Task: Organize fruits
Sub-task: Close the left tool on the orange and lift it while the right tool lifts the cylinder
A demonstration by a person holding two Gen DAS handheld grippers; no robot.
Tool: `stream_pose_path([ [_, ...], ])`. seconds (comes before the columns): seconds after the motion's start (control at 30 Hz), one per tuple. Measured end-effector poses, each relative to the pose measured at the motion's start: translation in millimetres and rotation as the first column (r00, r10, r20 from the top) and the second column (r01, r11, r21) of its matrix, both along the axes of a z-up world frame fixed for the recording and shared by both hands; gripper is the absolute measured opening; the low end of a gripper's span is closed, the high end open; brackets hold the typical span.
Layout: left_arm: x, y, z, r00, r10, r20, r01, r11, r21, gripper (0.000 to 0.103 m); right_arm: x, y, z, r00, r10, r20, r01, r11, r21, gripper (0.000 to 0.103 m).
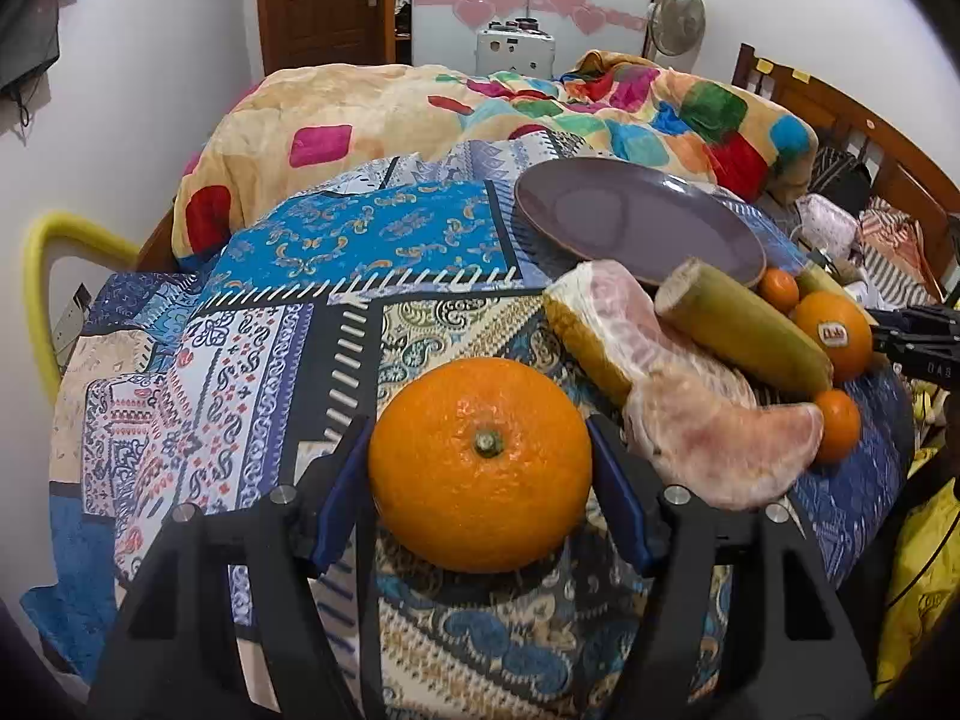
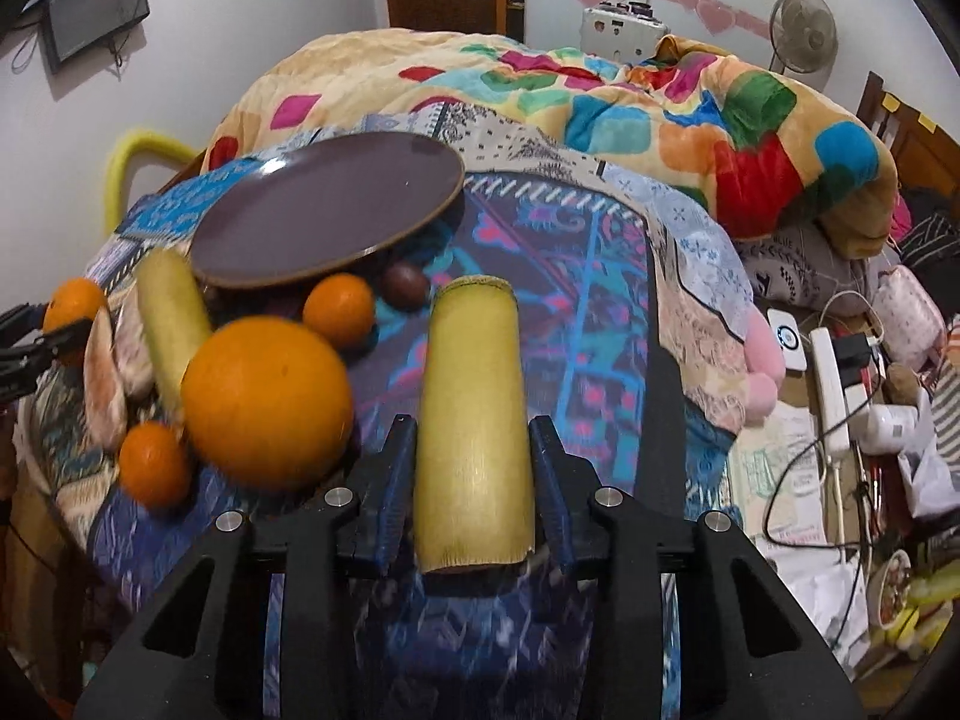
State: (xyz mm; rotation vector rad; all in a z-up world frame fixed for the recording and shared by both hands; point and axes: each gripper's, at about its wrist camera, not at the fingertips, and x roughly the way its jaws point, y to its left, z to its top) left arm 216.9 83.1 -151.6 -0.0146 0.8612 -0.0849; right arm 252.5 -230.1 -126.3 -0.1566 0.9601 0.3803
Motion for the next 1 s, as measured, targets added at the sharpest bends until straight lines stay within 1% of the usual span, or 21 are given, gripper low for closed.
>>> stream_pose_path([
  [0.17,-2.0,0.1,-0.8,1.0,0.005,-0.002,-0.005,1.0,0.003,0.069,6.8,-0.1,-1.6,1.0,-0.007,-0.007,0.007,1.0,0.003,0.035],
  [0.33,1.7,-0.6,-0.8,1.0,-0.003,-0.005,0.003,1.0,0.008,0.069,17.6,4.2,-10.7,1.0,-0.007,-0.027,0.007,1.0,0.015,0.035],
  [0.5,3.2,-1.9,0.8,1.0,-0.013,-0.009,0.013,1.0,0.023,0.069,16.3,3.9,-8.3,1.0,-0.01,-0.008,0.01,1.0,0.023,0.035],
  [0.67,6.3,-4.2,7.6,1.0,-0.008,0.008,0.008,0.999,0.032,0.068,9.8,2.8,8.2,0.998,-0.024,0.056,0.022,0.999,0.036,0.035],
  [0.87,11.3,-11.8,29.0,0.998,-0.02,0.06,0.017,0.999,0.041,0.068,8.7,1.0,34.8,0.991,-0.035,0.127,0.028,0.998,0.059,0.035],
  [1.0,18.0,-16.3,44.0,0.996,-0.024,0.086,0.021,0.999,0.033,0.068,9.8,1.5,51.1,0.985,-0.036,0.167,0.022,0.996,0.084,0.035],
])
